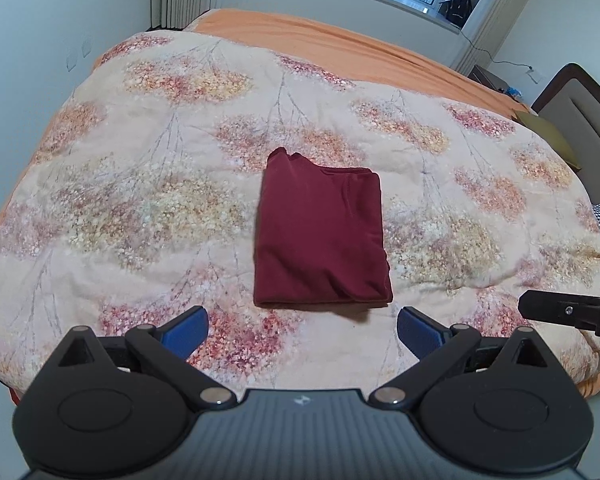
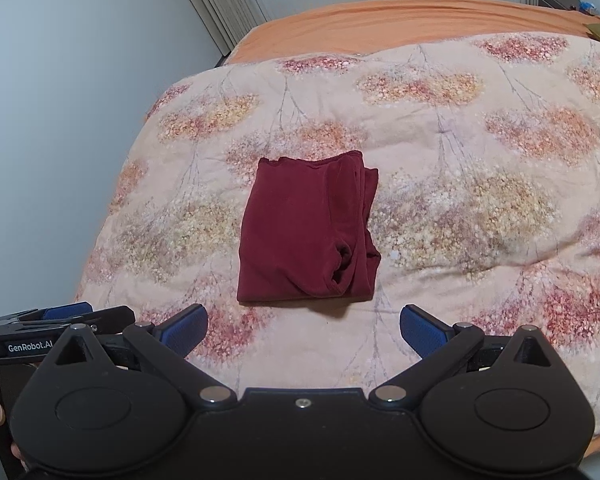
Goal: Fold small clothes
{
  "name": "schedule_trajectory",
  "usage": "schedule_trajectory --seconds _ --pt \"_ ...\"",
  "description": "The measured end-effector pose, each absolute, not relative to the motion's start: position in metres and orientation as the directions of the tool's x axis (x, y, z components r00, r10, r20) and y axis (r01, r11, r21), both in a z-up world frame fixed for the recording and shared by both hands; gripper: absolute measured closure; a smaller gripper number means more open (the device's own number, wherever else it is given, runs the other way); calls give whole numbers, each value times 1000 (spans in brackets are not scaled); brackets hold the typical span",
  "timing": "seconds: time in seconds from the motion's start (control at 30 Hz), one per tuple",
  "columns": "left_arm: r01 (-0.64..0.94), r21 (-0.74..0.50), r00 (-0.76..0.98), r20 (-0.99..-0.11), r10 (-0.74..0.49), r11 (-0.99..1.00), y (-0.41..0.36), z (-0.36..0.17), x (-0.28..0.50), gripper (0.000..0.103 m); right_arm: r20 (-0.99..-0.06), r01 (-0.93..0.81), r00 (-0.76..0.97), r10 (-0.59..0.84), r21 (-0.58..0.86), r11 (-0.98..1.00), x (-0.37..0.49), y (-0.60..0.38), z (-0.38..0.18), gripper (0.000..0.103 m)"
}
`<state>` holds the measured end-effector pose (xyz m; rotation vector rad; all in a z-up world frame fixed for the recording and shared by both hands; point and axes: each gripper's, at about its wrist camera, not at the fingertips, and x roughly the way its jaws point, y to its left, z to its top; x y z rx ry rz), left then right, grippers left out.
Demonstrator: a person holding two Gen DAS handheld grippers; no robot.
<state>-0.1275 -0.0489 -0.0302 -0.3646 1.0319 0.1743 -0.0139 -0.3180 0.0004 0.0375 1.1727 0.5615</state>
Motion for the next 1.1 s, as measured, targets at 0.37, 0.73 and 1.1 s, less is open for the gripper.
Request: schedule_trajectory --seconds 0.37,0.73,1.1 --pt "-304 -225 518 -855 -38 926 -43 -30 -124 1 -856 -413 274 439 308 857 -11 -310 3 1" --pt "-308 -237 519 -854 -46 921 -33 -32 -118 1 -857 -416 269 439 308 856 -6 -302 1 1" --pt "-310 -251 532 -845 -51 917 -24 -31 -113 1 -859 -417 265 438 308 855 -3 -300 -2 1"
